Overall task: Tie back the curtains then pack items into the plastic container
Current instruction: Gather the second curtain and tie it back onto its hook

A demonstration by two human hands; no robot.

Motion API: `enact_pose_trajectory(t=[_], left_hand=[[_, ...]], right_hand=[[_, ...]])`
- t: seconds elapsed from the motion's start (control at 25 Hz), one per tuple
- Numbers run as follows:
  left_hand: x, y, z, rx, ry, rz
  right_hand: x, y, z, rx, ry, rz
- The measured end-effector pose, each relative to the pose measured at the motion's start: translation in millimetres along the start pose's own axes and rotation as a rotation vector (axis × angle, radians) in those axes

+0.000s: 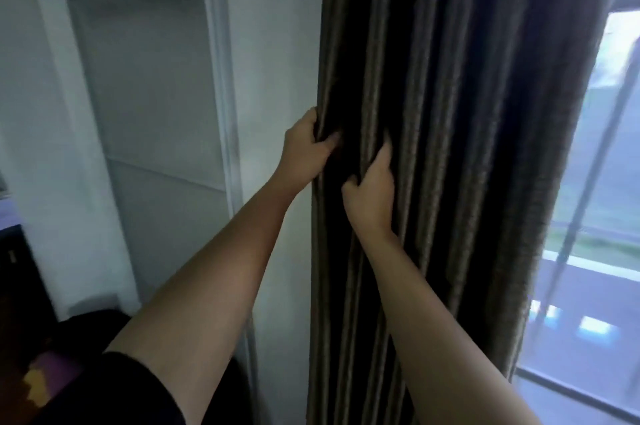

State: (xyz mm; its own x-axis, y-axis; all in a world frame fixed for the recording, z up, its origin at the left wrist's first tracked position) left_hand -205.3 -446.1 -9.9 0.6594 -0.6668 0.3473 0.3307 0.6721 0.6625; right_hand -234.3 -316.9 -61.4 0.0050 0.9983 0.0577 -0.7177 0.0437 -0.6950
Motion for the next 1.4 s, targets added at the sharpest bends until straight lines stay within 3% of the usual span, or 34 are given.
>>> enact_pose_trajectory(t=[0.24,0.4,0.52,0.68,0.8,0.96,1.12,1.4], left_hand=[[33,1,20,0.046,0.150,-0.021],[34,37,60,0.000,-0.032,0.144],[27,44,51,-0.067,-0.052,0.218],[20,8,-2,-0.102,0.039,0.091],[-15,-30,-38,-0.038,-0.095,0.059],[-18,-64,-52,0.048,-0.103,-0.005],[-24,-82,-84,0.102,-0.274,-0.116],[-38,-95,-103,0.199,-0.366,-0.147]], right_hand=[[23,-16,-9,-0.018,0.068,-0.089],[39,-62,11,0.043,0.207,-0.133],[37,-72,17,-0.030,0.176,-0.216],[22,-41,-20,-0.110,0.085,-0.329],[14,1,-61,-0.162,0.062,-0.413],[20,49,-109,-0.286,0.037,-0.398],[11,52,-145,-0.221,-0.016,-0.290],[15,65,-168,-0.191,0.036,-0.332]])
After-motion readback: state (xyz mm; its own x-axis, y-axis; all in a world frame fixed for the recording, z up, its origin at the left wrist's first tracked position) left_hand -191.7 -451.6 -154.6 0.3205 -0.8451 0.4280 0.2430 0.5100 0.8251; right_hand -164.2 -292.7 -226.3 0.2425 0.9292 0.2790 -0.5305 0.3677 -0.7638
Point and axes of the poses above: each hand's wrist, its own z-axis towards the middle knuckle, its own x-axis out of the back of the hand, y = z × x, the point moved 10 cm from there along z, towards the middle knuckle, and after that the axes turned 11 degrees about z, right-handed, at the moved point
